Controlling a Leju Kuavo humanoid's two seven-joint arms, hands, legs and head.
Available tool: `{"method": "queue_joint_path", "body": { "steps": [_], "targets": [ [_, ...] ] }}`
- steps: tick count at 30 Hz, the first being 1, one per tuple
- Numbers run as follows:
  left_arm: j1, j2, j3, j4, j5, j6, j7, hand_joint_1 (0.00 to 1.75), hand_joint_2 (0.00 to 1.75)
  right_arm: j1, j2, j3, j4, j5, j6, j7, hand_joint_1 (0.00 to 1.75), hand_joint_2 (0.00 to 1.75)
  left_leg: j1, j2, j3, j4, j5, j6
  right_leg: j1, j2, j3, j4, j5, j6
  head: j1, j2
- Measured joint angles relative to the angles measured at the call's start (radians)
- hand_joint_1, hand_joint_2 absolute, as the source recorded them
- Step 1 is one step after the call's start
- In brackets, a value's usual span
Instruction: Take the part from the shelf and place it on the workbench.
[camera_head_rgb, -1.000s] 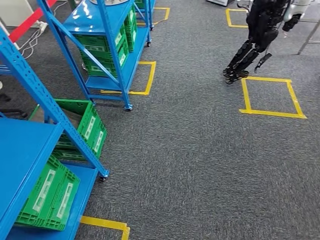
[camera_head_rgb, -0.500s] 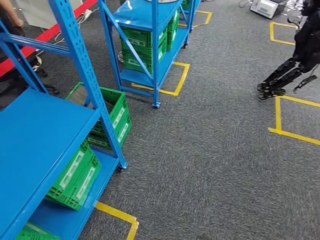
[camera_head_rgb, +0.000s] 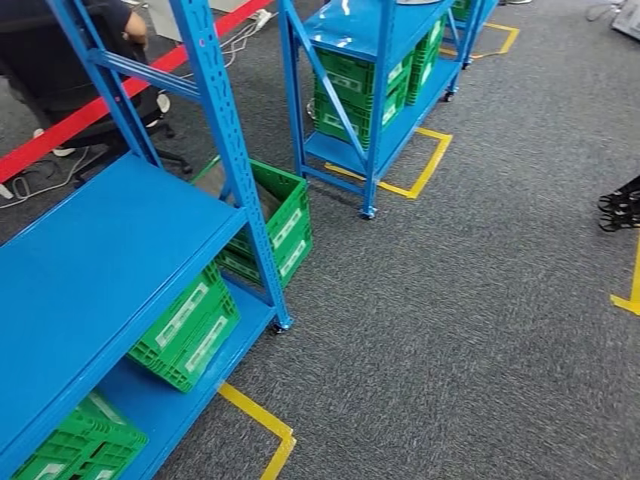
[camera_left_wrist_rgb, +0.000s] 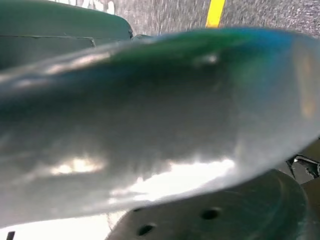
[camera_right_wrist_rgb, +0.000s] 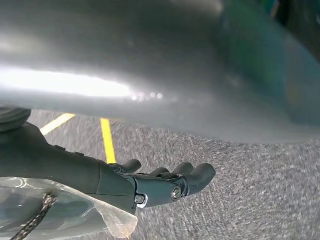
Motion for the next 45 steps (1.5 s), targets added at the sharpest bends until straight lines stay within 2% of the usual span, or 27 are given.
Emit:
{"method": "queue_joint_path", "body": {
  "steps": [1,2,3,4,6,8,10,12,14,16,17,19,21,23,25,26,28,30,32,33,34,36,38,40,41,43,45],
  "targets": [
    [0.0,0.0,0.0,0.0,0.0,0.0,0.0,0.0,0.0,0.002,0.0,0.002,0.0,0.001,0.0,0.0,0.0,0.0,0.001,0.005,-0.024,0.054,-0.017,-0.001,0.002,-0.018,0.001,0.0,-0.002,-0.002,0.0,0.0],
    [0.002,0.0,0.0,0.0,0.0,0.0,0.001,0.0,0.0,0.003,0.0,0.004,0.0,0.002,0.0,-0.001,0.0,0.0,0.001,0.007,-0.027,0.064,-0.01,0.0,0.004,-0.034,0.003,0.0,-0.004,-0.002,0.0,0.0],
    [0.004,0.001,0.0,0.0,0.0,0.0,0.001,0.0,0.0,0.002,0.0,0.005,0.0,0.002,0.0,-0.002,0.0,0.0,0.001,0.011,-0.011,0.037,0.014,0.003,0.006,-0.049,0.007,0.0,-0.007,-0.002,0.0,0.0],
    [0.005,0.002,0.0,0.0,0.0,0.0,0.002,0.0,0.0,0.002,0.0,0.007,0.0,0.003,0.0,-0.002,0.0,0.0,-0.002,0.023,0.025,-0.03,0.052,0.009,0.008,-0.062,0.011,0.0,-0.01,-0.002,0.0,0.0],
    [0.003,0.005,0.0,0.0,0.0,0.0,0.002,0.0,0.0,0.001,0.001,0.009,-0.001,0.003,0.0,-0.003,0.0,0.0,-0.013,0.072,0.097,-0.165,0.099,0.027,0.014,-0.086,0.015,0.001,-0.02,0.002,0.0,0.0],
    [0.0,0.007,0.0,0.0,0.0,0.0,0.002,0.0,0.0,0.0,0.002,0.01,-0.001,0.003,0.0,-0.004,0.0,0.0,-0.023,0.099,0.122,-0.218,0.1,0.04,0.019,-0.112,0.017,0.0,-0.029,0.01,0.001,0.0],
    [0.003,0.007,0.0,0.0,0.002,0.0,0.002,0.0,0.0,-0.004,0.002,0.012,-0.001,0.004,0.0,-0.005,0.0,0.0,-0.021,0.077,0.122,-0.226,0.102,0.046,0.02,-0.128,0.027,-0.001,-0.035,0.019,0.001,0.0],
    [0.006,0.006,0.0,0.0,0.005,0.0,0.004,0.0,0.0,-0.007,0.002,0.016,-0.002,0.006,0.0,-0.008,0.0,0.0,-0.013,0.054,0.125,-0.235,0.109,0.055,0.016,-0.077,0.019,0.034,-0.061,0.029,0.004,0.0],
    [0.004,0.006,0.0,0.0,0.01,0.001,0.007,0.0,0.0,-0.005,0.002,0.02,-0.002,0.009,-0.001,-0.009,0.0,0.0,-0.008,0.028,0.125,-0.239,0.113,0.061,0.009,-0.009,-0.038,0.152,-0.12,0.038,0.008,0.0],
    [0.003,0.006,0.0,0.0,0.016,0.006,0.01,0.0,0.0,0.0,0.002,0.025,-0.002,0.012,-0.001,-0.01,0.0,0.0,-0.006,-0.002,0.124,-0.239,0.113,0.062,0.003,0.007,-0.107,0.279,-0.16,0.045,0.009,0.0],
    [0.004,0.005,0.0,0.0,0.019,0.009,0.012,0.0,0.0,0.002,0.002,0.027,-0.002,0.013,-0.002,-0.011,0.0,0.0,-0.005,-0.017,0.125,-0.238,0.112,0.062,0.0,0.008,-0.125,0.298,-0.152,0.048,0.009,0.0],
    [0.007,0.001,0.0,0.0,0.023,0.016,0.017,0.0,0.0,0.004,0.001,0.029,-0.002,0.014,-0.003,-0.013,0.0,0.0,-0.001,-0.048,0.129,-0.236,0.11,0.057,-0.006,0.016,-0.105,0.22,-0.079,0.053,0.009,0.0],
    [0.007,-0.001,0.0,0.001,0.024,0.021,0.018,0.0,0.0,0.005,0.001,0.032,-0.002,0.014,-0.004,-0.015,0.0,0.0,0.002,-0.075,0.127,-0.227,0.105,0.045,-0.016,0.065,-0.055,0.087,-0.012,0.058,0.01,0.0],
    [0.006,-0.001,0.0,0.001,0.024,0.022,0.018,0.0,0.0,0.004,0.001,0.034,-0.002,0.013,-0.004,-0.016,0.0,0.0,0.003,-0.1,0.117,-0.219,0.105,0.03,-0.02,0.102,-0.03,0.033,-0.001,0.054,0.009,0.0],
    [0.009,-0.001,0.0,0.002,0.024,0.022,0.018,0.0,0.0,0.003,0.001,0.035,-0.002,0.013,-0.005,-0.013,0.0,0.0,0.006,-0.123,0.109,-0.219,0.11,0.016,-0.019,0.085,-0.027,0.032,-0.001,0.042,0.009,0.0],
    [0.011,-0.001,0.0,0.002,0.024,0.021,0.018,0.0,0.0,0.002,0.002,0.035,-0.002,0.012,-0.006,-0.009,0.0,0.0,0.007,-0.117,0.105,-0.214,0.107,0.01,-0.019,0.072,-0.025,0.031,0.001,0.034,0.008,0.0],
    [0.011,-0.002,0.0,0.003,0.024,0.021,0.017,0.0,0.0,0.002,0.003,0.036,-0.002,0.012,-0.009,-0.003,0.0,0.0,0.005,-0.065,0.076,-0.153,0.07,0.002,-0.018,0.042,-0.023,0.026,0.003,0.018,0.003,0.0],
    [0.007,-0.002,0.0,0.003,0.024,0.021,0.017,0.0,0.0,0.003,0.004,0.038,-0.002,0.011,-0.009,0.001,0.0,0.0,0.004,-0.009,0.015,-0.02,0.005,-0.003,-0.012,0.009,-0.021,0.025,0.0,0.008,-0.002,0.0],
    [0.007,-0.002,0.0,0.003,0.024,0.021,0.017,0.0,0.0,0.004,0.005,0.041,-0.002,0.011,-0.008,0.004,0.0,0.0,0.004,0.005,-0.026,0.07,-0.021,-0.004,-0.007,-0.023,-0.02,0.025,-0.003,0.005,-0.003,0.0],
    [0.009,-0.002,0.0,0.003,0.024,0.021,0.017,0.0,0.0,0.003,0.005,0.041,-0.002,0.011,-0.008,0.005,0.0,0.0,0.004,0.008,-0.02,0.062,-0.005,-0.003,-0.006,-0.037,-0.018,0.025,-0.005,0.004,-0.003,0.0],
    [0.011,-0.002,0.0,0.003,0.024,0.021,0.017,0.0,0.0,0.002,0.005,0.042,-0.003,0.011,-0.008,0.006,0.0,0.0,0.003,0.014,0.005,0.015,0.026,0.001,-0.004,-0.049,-0.015,0.025,-0.007,0.005,-0.003,0.0],
    [0.01,-0.001,0.0,0.003,0.024,0.023,0.021,0.0,0.0,-0.001,0.006,0.042,-0.004,0.011,-0.01,0.006,0.0,0.0,-0.005,0.053,0.078,-0.124,0.085,0.016,0.001,-0.073,-0.009,0.026,-0.013,0.008,-0.003,0.0],
    [0.003,-0.001,0.0,0.003,0.026,0.03,0.033,0.0,0.0,-0.002,0.008,0.042,-0.004,0.01,-0.015,0.008,0.0,0.0,-0.015,0.086,0.114,-0.201,0.101,0.028,0.006,-0.097,-0.004,0.026,-0.019,0.016,-0.002,0.0],
    [0.0,-0.002,0.0,0.003,0.027,0.038,0.047,0.0,0.0,-0.006,0.01,0.042,-0.005,0.009,-0.019,0.011,0.0,0.0,-0.018,0.074,0.114,-0.212,0.099,0.035,0.009,-0.121,0.003,0.022,-0.022,0.026,-0.002,0.0],
    [0.001,-0.004,0.0,0.003,0.027,0.04,0.052,0.0,0.0,-0.008,0.01,0.042,-0.006,0.008,-0.021,0.012,0.0,0.0,-0.015,0.062,0.116,-0.218,0.102,0.039,0.009,-0.12,0.006,0.022,-0.026,0.03,-0.002,0.0],
    [0.0,-0.007,0.0,0.003,0.027,0.04,0.057,0.0,0.0,-0.012,0.011,0.042,-0.009,0.007,-0.022,0.013,0.0,0.0,-0.007,0.041,0.122,-0.231,0.11,0.049,0.006,-0.072,-0.011,0.065,-0.058,0.039,0.002,0.0],
    [-0.007,-0.009,0.0,0.003,0.027,0.04,0.057,0.0,0.0,-0.011,0.011,0.042,-0.009,0.006,-0.021,0.013,0.0,0.0,-0.003,0.017,0.121,-0.235,0.114,0.056,0.002,-0.009,-0.076,0.193,-0.121,0.045,0.008,0.0]
  ]
}}
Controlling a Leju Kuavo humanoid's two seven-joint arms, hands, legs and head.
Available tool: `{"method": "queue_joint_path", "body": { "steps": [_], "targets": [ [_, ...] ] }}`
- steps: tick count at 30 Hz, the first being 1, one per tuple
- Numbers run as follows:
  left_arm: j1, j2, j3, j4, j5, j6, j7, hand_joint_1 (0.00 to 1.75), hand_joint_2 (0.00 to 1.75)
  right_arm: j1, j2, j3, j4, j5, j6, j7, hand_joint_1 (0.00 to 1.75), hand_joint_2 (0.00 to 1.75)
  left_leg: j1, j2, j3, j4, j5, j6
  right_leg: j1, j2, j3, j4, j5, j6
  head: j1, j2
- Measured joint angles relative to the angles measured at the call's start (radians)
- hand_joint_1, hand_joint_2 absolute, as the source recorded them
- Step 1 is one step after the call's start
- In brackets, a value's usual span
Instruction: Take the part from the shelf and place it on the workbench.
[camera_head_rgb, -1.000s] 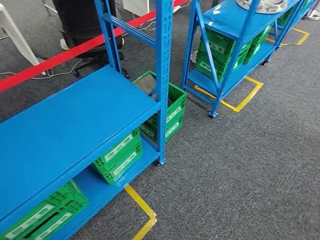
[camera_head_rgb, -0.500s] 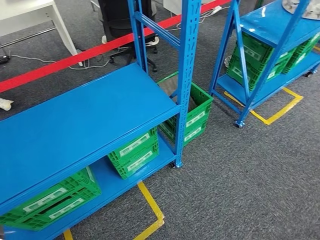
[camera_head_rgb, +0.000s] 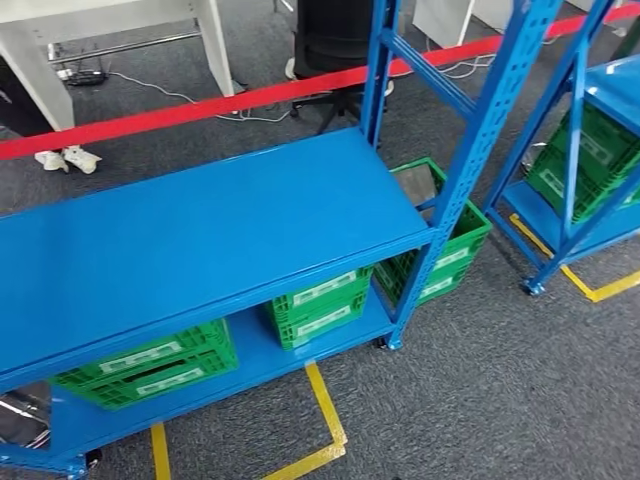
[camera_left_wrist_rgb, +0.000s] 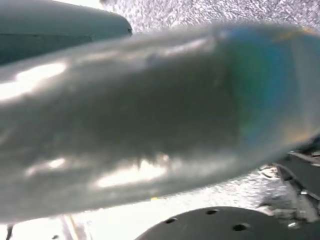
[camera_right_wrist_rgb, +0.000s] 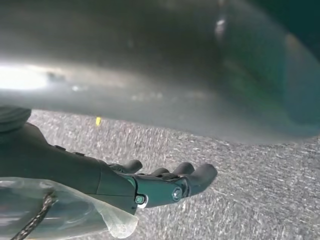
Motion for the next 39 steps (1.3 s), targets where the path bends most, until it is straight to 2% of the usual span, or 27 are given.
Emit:
{"method": "queue_joint_path", "body": {
  "steps": [1,2,3,4,5,7,8,9,10,11,12,13,15,16,17,18,19,20,21,23,24,25,29,32,37,38,39],
  "targets": [
    [-0.002,-0.001,0.0,0.0,0.0,0.0,0.0,0.0,0.0,0.002,0.0,0.0,0.0,0.0,0.001,0.0,0.0,0.0,0.0,-0.014,-0.002,0.0,0.0,0.001,-0.001,0.012,-0.036,0.067,-0.024,0.002,0.002,0.0],
    [-0.003,-0.002,0.0,0.0,0.0,0.0,0.0,0.0,0.0,0.003,0.0,0.0,0.0,-0.001,0.002,0.0,0.0,0.0,0.0,-0.027,-0.002,0.0,0.0,0.001,-0.002,0.016,-0.061,0.109,-0.03,0.003,0.002,0.0],
    [-0.002,-0.003,0.0,0.0,0.0,0.0,0.001,0.0,0.0,0.005,0.0,0.001,0.0,-0.001,0.002,0.001,0.0,0.0,0.001,-0.042,-0.001,0.001,0.0,0.001,-0.003,0.018,-0.067,0.11,-0.013,0.004,0.002,0.0],
    [-0.001,-0.004,0.0,0.0,0.0,0.0,0.001,0.0,0.0,0.006,0.0,0.001,0.0,-0.001,0.002,0.001,0.0,0.0,0.002,-0.056,0.001,0.002,0.0,-0.001,-0.004,0.022,-0.054,0.07,0.022,0.005,0.002,0.0],
    [-0.001,-0.005,0.0,0.0,0.0,-0.001,0.001,0.0,0.0,0.007,0.0,0.001,0.0,-0.001,0.002,0.001,0.0,0.0,0.003,-0.071,0.002,0.004,0.0,-0.004,-0.007,0.034,-0.026,0.002,0.067,0.006,0.002,0.0],
    [-0.001,-0.005,0.0,0.0,-0.001,-0.004,-0.008,0.0,0.0,0.009,0.0,0.002,0.0,-0.002,0.002,0.0,0.0,0.0,0.003,-0.098,-0.002,0.013,-0.004,-0.016,-0.013,0.079,0.028,-0.122,0.117,0.005,0.002,0.0],
    [0.0,-0.004,0.0,0.0,-0.002,-0.007,-0.015,0.0,0.0,0.01,0.0,0.002,0.0,-0.002,0.003,-0.001,0.0,0.0,0.003,-0.109,-0.006,0.016,-0.005,-0.023,-0.014,0.095,0.042,-0.152,0.122,0.003,0.001,0.0],
    [0.003,-0.002,0.0,0.0,-0.004,-0.009,-0.022,0.0,0.0,0.01,0.0,0.003,0.0,-0.002,0.003,-0.002,0.0,0.0,0.003,-0.119,-0.01,0.018,-0.003,-0.03,-0.013,0.1,0.048,-0.159,0.118,-0.002,0.001,0.0],
    [0.007,-0.001,0.0,0.0,-0.005,-0.011,-0.027,0.0,0.0,0.011,0.0,0.004,0.0,-0.002,0.003,-0.003,0.0,0.0,0.005,-0.131,-0.013,0.018,-0.001,-0.036,-0.012,0.09,0.051,-0.16,0.119,-0.008,0.001,0.0],
    [0.012,0.001,0.0,0.001,-0.006,-0.013,-0.03,0.0,0.0,0.012,0.0,0.006,0.0,-0.002,0.003,-0.004,0.0,0.0,0.006,-0.131,-0.016,0.02,-0.001,-0.041,-0.012,0.077,0.053,-0.162,0.121,-0.014,0.001,0.0],
    [0.016,0.002,0.0,0.001,-0.007,-0.015,-0.032,0.0,0.0,0.013,0.0,0.007,0.0,-0.002,0.003,-0.004,0.0,0.0,0.005,-0.116,-0.021,0.03,-0.008,-0.046,-0.013,0.065,0.055,-0.164,0.123,-0.021,-0.001,0.0],
    [0.017,0.003,0.0,0.002,-0.007,-0.016,-0.033,0.0,0.0,0.014,0.0,0.007,-0.001,-0.002,0.003,-0.005,0.0,0.0,0.004,-0.091,-0.035,0.059,-0.026,-0.05,-0.013,0.052,0.056,-0.166,0.124,-0.028,-0.004,0.0],
    [0.012,0.002,0.0,0.002,-0.007,-0.009,-0.025,0.0,0.0,0.015,0.001,0.008,-0.001,-0.003,0.003,-0.006,0.0,0.0,0.002,-0.033,-0.092,0.178,-0.087,-0.057,-0.011,0.022,0.057,-0.168,0.121,-0.037,-0.01,0.0],
    [0.008,0.001,0.0,0.002,-0.007,-0.003,-0.018,0.0,0.0,0.016,0.001,0.009,-0.001,-0.004,0.002,-0.005,0.0,0.0,0.003,-0.019,-0.125,0.248,-0.115,-0.059,-0.009,0.005,0.058,-0.168,0.119,-0.04,-0.011,0.0],
    [0.005,0.0,0.0,0.002,-0.007,0.003,-0.01,0.0,0.0,0.017,0.001,0.009,-0.001,-0.005,0.002,-0.005,0.0,0.0,0.004,-0.013,-0.149,0.298,-0.13,-0.06,-0.008,-0.011,0.059,-0.168,0.117,-0.042,-0.011,0.0],
    [0.004,0.0,0.0,0.002,-0.007,0.007,-0.004,0.0,0.0,0.016,0.001,0.009,-0.001,-0.005,0.002,-0.004,0.0,0.0,0.004,-0.01,-0.156,0.314,-0.125,-0.059,-0.006,-0.026,0.061,-0.168,0.115,-0.042,-0.011,0.0],
    [0.004,-0.001,0.0,0.002,-0.007,0.01,-0.002,0.0,0.0,0.015,0.001,0.009,-0.001,-0.006,0.002,-0.004,0.0,0.0,0.004,-0.006,-0.141,0.287,-0.1,-0.057,-0.005,-0.039,0.064,-0.168,0.112,-0.042,-0.011,0.0],
    [0.003,-0.001,0.0,0.002,-0.007,0.011,0.0,0.0,0.0,0.014,0.001,0.009,-0.001,-0.006,0.002,-0.004,0.0,0.0,0.003,0.003,-0.11,0.225,-0.064,-0.052,-0.004,-0.051,0.069,-0.168,0.109,-0.042,-0.011,0.0],
    [0.003,-0.001,0.0,0.002,-0.007,0.011,-0.001,0.0,0.0,0.013,0.001,0.009,-0.001,-0.006,0.002,-0.004,0.0,0.0,-0.002,0.029,-0.072,0.153,-0.032,-0.043,-0.002,-0.063,0.072,-0.168,0.105,-0.04,-0.011,0.0],
    [0.0,0.001,0.0,0.002,-0.007,0.004,-0.013,0.0,0.87,0.013,0.002,0.009,-0.002,-0.01,0.005,-0.005,0.0,0.0,-0.015,0.079,-0.019,0.049,-0.006,-0.027,0.003,-0.082,0.075,-0.168,0.095,-0.032,-0.011,0.0],
    [0.001,0.002,0.0,0.002,-0.006,0.0,-0.024,0.0,1.31,0.013,0.002,0.009,-0.002,-0.016,0.007,-0.005,0.0,0.0,-0.021,0.093,-0.011,0.032,-0.01,-0.021,0.005,-0.092,0.075,-0.17,0.091,-0.027,-0.012,0.0],
    [0.002,0.002,0.0,0.002,-0.005,-0.001,-0.036,0.0,1.75,0.013,0.003,0.009,-0.001,-0.026,0.01,-0.006,0.0,0.0,-0.022,0.088,-0.008,0.025,-0.01,-0.019,0.007,-0.101,0.079,-0.171,0.088,-0.025,-0.012,0.0],
    [0.014,0.001,0.0,0.002,0.007,0.023,-0.064,0.0,1.75,0.01,0.002,0.0,-0.001,-0.069,0.009,-0.004,0.0,1.75,-0.019,0.073,-0.005,0.017,-0.005,-0.023,0.01,-0.112,0.09,-0.184,0.089,-0.04,-0.006,0.0],
    [0.016,-0.004,0.021,0.003,0.011,0.056,-0.065,0.0,1.75,0.011,0.003,-0.023,-0.002,-0.095,0.02,0.007,0.0,1.75,-0.02,0.072,-0.004,0.017,-0.009,-0.017,0.01,-0.111,0.094,-0.19,0.091,-0.034,-0.006,0.0],
    [0.031,-0.02,0.134,0.001,-0.083,0.06,-0.066,0.0,1.75,0.028,0.003,-0.086,-0.012,-0.098,0.039,0.025,0.0,1.75,-0.021,0.074,-0.004,0.018,-0.012,-0.013,0.009,-0.109,0.095,-0.195,0.093,-0.025,-0.006,0.0],
    [0.036,-0.022,0.157,0.0,-0.106,0.055,-0.065,0.0,1.75,0.032,0.003,-0.097,-0.015,-0.096,0.041,0.028,0.0,1.31,-0.021,0.074,-0.004,0.018,-0.012,-0.012,0.009,-0.109,0.095,-0.195,0.093,-0.024,-0.006,0.0],
    [0.041,-0.023,0.181,-0.002,-0.129,0.049,-0.064,0.0,1.31,0.035,0.002,-0.109,-0.018,-0.094,0.044,0.032,0.0,0.87,-0.021,0.075,-0.004,0.018,-0.013,-0.011,0.009,-0.109,0.095,-0.195,0.093,-0.023,-0.006,0.0]
  ]
}}
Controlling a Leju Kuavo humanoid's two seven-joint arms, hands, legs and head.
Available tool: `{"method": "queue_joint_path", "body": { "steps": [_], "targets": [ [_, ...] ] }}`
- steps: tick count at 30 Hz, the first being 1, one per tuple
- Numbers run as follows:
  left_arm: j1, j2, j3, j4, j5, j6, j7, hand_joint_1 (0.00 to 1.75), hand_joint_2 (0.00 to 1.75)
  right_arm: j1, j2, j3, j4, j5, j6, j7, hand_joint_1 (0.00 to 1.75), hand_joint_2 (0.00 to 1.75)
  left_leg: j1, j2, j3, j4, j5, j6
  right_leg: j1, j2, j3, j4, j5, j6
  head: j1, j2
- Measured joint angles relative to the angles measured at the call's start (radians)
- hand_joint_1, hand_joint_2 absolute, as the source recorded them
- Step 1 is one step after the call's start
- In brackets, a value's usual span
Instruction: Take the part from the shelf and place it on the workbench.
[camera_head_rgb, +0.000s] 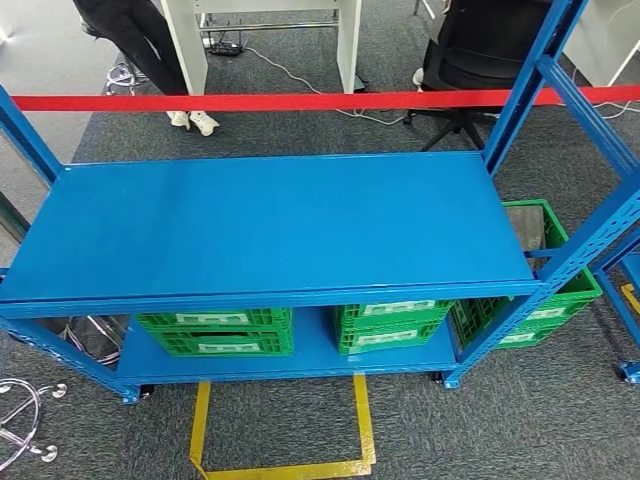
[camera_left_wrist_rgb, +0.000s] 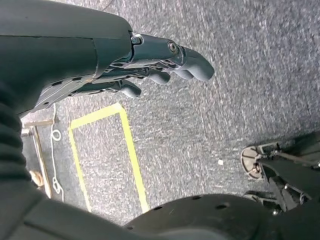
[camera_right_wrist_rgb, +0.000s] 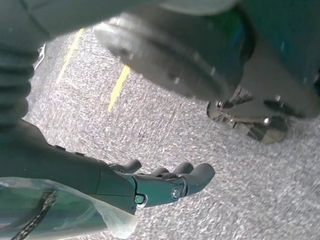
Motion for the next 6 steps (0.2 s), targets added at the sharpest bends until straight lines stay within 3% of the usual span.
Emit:
{"method": "queue_joint_path", "body": {
  "steps": [2,3,6],
  "targets": [
    [0.011,-0.002,0.05,-0.005,-0.047,-0.011,0.003,0.0,0.44,0.007,0.0,-0.023,-0.007,0.003,0.006,0.007,0.0,0.0,0.0,0.0,0.0,0.0,0.0,0.0,0.0,0.0,0.0,0.0,0.0,0.002,0.0,0.0],
    [0.017,-0.003,0.076,-0.008,-0.072,-0.017,0.005,0.0,0.0,0.01,0.0,-0.036,-0.011,0.006,0.008,0.011,0.0,0.0,0.0,0.0,0.001,0.0,0.0,0.0,-0.001,0.0,0.0,0.0,0.0,0.002,0.0,0.0],
    [0.03,-0.004,0.141,-0.018,-0.132,-0.032,0.009,0.0,0.0,0.019,0.0,-0.065,-0.021,0.013,0.013,0.02,0.0,0.0,0.0,0.0,0.001,0.0,0.0,0.0,-0.001,0.0,0.001,0.0,0.0,0.003,0.0,0.0]
  ]
}}
